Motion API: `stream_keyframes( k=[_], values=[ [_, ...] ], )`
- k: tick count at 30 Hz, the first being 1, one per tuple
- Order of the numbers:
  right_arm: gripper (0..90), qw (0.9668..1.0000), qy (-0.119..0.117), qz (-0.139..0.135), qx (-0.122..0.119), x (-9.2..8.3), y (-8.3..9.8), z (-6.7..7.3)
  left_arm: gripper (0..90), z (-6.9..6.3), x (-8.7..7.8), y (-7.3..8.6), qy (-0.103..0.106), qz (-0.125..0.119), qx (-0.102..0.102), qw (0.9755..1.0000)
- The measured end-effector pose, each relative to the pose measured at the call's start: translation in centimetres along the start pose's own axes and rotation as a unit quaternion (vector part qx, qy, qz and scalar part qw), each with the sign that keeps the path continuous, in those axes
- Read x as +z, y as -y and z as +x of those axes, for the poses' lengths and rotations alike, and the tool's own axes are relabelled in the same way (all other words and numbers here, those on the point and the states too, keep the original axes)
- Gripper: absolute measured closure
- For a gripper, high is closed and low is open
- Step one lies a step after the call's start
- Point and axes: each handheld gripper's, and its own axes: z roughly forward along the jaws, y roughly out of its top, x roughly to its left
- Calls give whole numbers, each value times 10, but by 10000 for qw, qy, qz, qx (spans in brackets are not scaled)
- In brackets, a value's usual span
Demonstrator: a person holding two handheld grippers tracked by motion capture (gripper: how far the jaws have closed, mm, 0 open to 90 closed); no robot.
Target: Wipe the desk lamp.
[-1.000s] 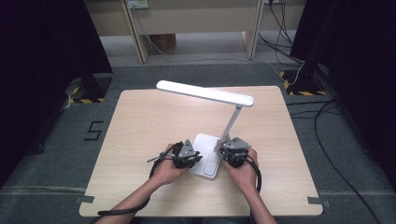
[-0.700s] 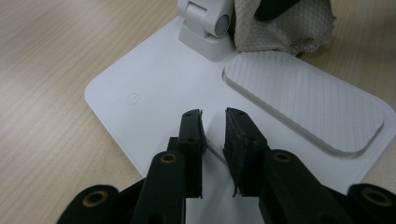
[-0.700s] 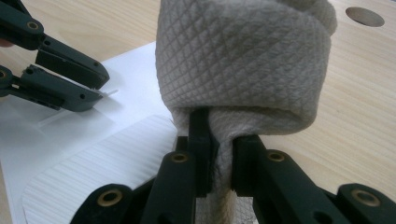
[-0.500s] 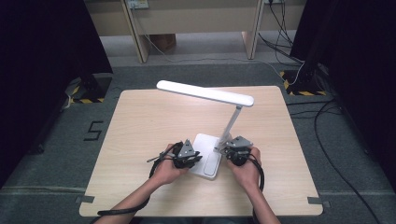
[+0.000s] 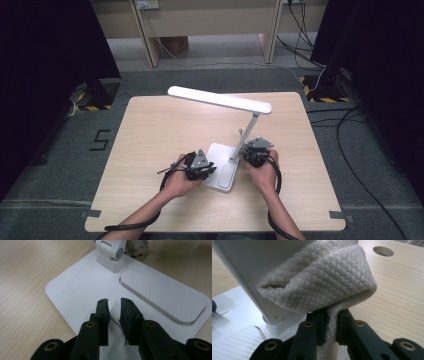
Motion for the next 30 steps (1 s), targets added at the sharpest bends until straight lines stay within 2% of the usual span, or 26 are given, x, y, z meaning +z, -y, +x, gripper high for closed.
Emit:
stream_keyframes(
  k=[3, 5, 7, 13, 19, 30],
  values=[
    [815, 9999, -100, 71, 100, 3, 4, 2, 759, 0, 0, 0, -8, -14, 5, 10000],
    [815, 9999, -130, 93, 62, 3, 5, 3, 759, 0, 0, 0, -4, 4, -10, 10000],
    [815, 9997, -173, 148, 59, 1, 5, 5, 759, -1, 0, 1, -7, -24, -14, 10000],
    [816, 9984, -391, 310, 252, -7, 8, 11, 759, -1, 0, 1, -16, -32, -21, 10000],
    [816, 9977, -535, 423, 55, -17, 13, 21, 760, -1, 0, 1, -12, -38, -31, 10000],
    [817, 9953, -776, 569, -103, -33, 22, 39, 759, 0, 0, 0, -6, -27, -46, 10000]
  ],
)
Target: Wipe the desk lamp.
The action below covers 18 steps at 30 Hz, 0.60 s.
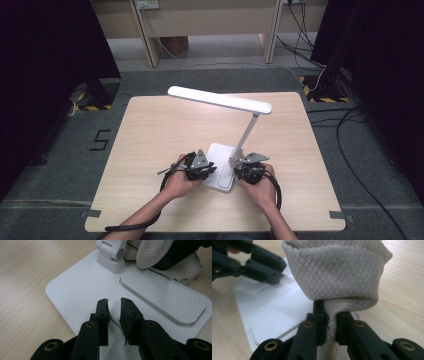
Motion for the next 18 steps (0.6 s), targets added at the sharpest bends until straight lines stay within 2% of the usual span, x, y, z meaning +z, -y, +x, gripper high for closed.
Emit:
stream_keyframes(
  k=[13, 16, 18],
  values=[
    [817, 9989, -344, 166, -274, -18, 11, 29, 759, 0, 0, 0, -19, -8, 26, 10000],
    [816, 9982, -466, 83, -358, -23, 9, 36, 759, -1, 0, 0, -26, 8, 30, 10000],
    [816, 9979, -452, -77, -461, -26, 4, 39, 758, -1, 0, 0, -25, -4, 12, 10000]
  ],
)
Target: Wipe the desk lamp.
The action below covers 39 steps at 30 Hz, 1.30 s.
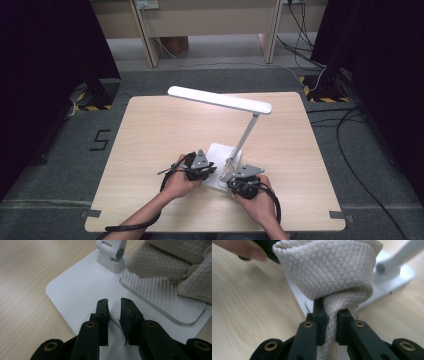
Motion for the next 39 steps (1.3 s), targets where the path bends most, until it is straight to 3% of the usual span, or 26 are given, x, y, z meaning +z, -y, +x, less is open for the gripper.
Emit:
stream_keyframes(
  k=[5, 12, 14, 20, 32, 39],
  values=[
    [815, 9991, 275, -308, -137, 4, -17, -4, 745, 0, 0, 0, -37, 12, -2, 10000],
    [814, 9970, 608, -266, -404, 30, -21, -21, 722, 1, 0, -1, -29, 22, -43, 10000],
    [814, 9978, 556, -230, -293, 35, -19, -22, 721, 1, 0, -1, -29, 46, -40, 10000],
    [815, 9985, 433, -193, -273, 36, -17, -20, 720, 1, 0, -1, -23, 50, -48, 10000],
    [815, 9986, 12, -84, -528, 24, -4, 13, 714, 1, 0, -2, -34, 65, -84, 9999],
    [814, 9981, -315, -117, -518, 16, -2, 28, 696, 4, -3, -4, -142, 121, -25, 9998]
  ],
)
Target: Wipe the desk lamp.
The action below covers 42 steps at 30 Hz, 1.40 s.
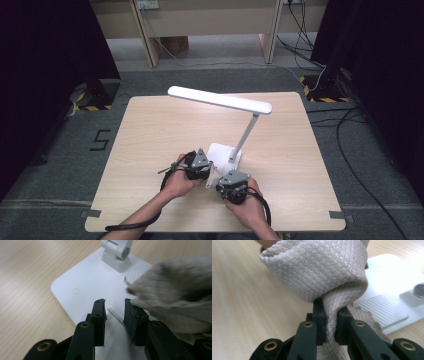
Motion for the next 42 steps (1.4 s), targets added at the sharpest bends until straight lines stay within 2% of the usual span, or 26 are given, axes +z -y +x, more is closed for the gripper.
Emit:
stream_keyframes(
  k=[1, 3, 5, 6, 9, 11, 14, 16, 19, 23, 25, 28, 31, 35, 42],
  values=[
    [814, 10000, -11, -50, -34, -2, -1, 1, 692, 2, -2, -1, -70, -1, 38, 10000],
    [812, 9999, 11, -122, -62, -5, -4, 1, 681, 7, -10, -5, -122, -132, -53, 9998],
    [808, 9998, 76, -154, -37, -5, -6, -3, 655, 14, -22, -11, -202, -340, -142, 9991],
    [806, 9998, 109, -153, 31, -5, -7, -7, 639, 17, -27, -14, -241, -401, -122, 9988],
    [802, 9997, 142, -176, 81, -4, -8, -13, 588, 25, -46, -23, -208, -752, -236, 9967],
    [797, 9997, 130, -180, 132, -1, -9, -16, 556, 25, -58, -31, -108, -897, -188, 9957],
    [790, 9998, 124, -122, 109, 3, -9, -19, 516, 18, -69, -42, 220, -1055, -59, 9942],
    [786, 9998, 100, -88, 112, 6, -10, -21, 496, 11, -72, -47, 389, -1046, 95, 9937],
    [784, 9998, 124, -99, 136, 7, -12, -24, 465, 3, -69, -50, 652, -925, 205, 9934],
    [783, 9998, 136, -99, 121, 6, -13, -25, 427, -2, -58, -48, 927, -706, 211, 9930],
    [784, 9998, 129, -94, 96, 5, -13, -25, 412, -1, -53, -46, 1010, -597, 173, 9929],
    [784, 9998, 142, -115, 56, 5, -14, -25, 413, 3, -45, -44, 1171, -556, -72, 9915],
    [785, 9998, 128, -127, 41, 5, -13, -25, 435, 7, -40, -43, 1342, -563, -309, 9889],
    [790, 9998, 125, -158, -45, 5, -14, -24, 457, 11, -34, -40, 1525, -503, -464, 9859],
    [797, 9992, 157, -277, -235, 4, -15, -23, 571, 16, -32, -34, 1879, -546, -930, 9763]
  ],
)
